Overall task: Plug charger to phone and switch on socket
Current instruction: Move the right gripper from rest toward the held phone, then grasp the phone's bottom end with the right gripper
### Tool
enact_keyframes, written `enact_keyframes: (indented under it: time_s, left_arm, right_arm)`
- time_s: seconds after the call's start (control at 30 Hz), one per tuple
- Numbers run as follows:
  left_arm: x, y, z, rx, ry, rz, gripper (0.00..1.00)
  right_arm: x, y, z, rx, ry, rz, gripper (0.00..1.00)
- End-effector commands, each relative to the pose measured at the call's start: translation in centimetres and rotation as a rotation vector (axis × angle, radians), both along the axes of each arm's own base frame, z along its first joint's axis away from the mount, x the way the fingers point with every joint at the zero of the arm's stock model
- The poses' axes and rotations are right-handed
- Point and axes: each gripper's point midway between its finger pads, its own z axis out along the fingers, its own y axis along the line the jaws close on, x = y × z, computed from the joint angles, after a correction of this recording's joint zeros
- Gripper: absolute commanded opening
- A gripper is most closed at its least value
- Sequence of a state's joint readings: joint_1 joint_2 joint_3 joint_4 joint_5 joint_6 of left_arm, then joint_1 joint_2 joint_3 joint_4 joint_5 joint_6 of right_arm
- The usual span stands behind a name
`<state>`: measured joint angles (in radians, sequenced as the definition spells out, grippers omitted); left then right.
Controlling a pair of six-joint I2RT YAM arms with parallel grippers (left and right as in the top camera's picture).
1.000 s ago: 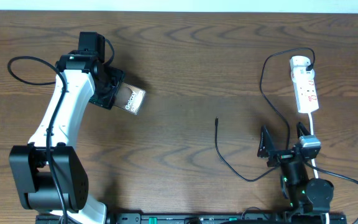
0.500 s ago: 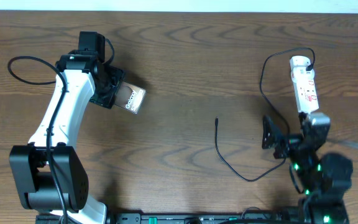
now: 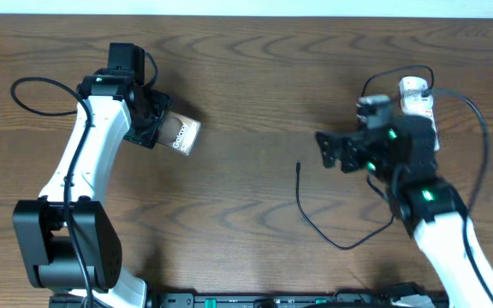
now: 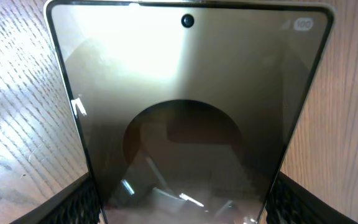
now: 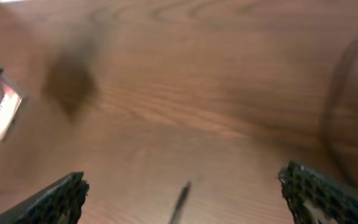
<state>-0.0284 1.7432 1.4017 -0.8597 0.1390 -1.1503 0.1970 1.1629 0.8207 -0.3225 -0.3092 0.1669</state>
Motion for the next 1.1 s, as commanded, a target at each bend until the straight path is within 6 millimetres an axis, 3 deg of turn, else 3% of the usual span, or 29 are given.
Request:
enact_keyframes:
  time_s: [0.0,0.23,0.37,0.47,0.73,1.07]
  left_arm:
    - [0.2,0.2,0.6,0.019,-0.022,-0.009,0.07]
    - [0.2,0.2,0.6,0.019,-0.021,-0.009,0.07]
    - [0.2,0.2,0.6,0.018,-0.021,-0.009,0.07]
    - [0.2,0.2,0.6,0.018,-0.021,-0.009,0.07]
    - [0.3,-1.4,0.9,-0.084,-0.022,0.006,0.08]
    - [0.3,-3.0,1.2,-0.196,-0.008,0.052,0.07]
  right_arm:
    - [0.8,3.8,-0.8,0.105,0.088,0.174,0.99]
    - [2.0,8.5,-3.4,0.289,0.264,0.385,0.99]
    - [2.0,10.6,-3.2,0.376,0.246,0.495,0.99]
    - [1.6,12.1,-1.9,0.462,0.245,0.559,0.99]
    - [2.5,15.9,0.6,0.533,0.211,0.517,0.99]
    - [3.5,17.4,-0.8,0.46,0.206,0.361,0.99]
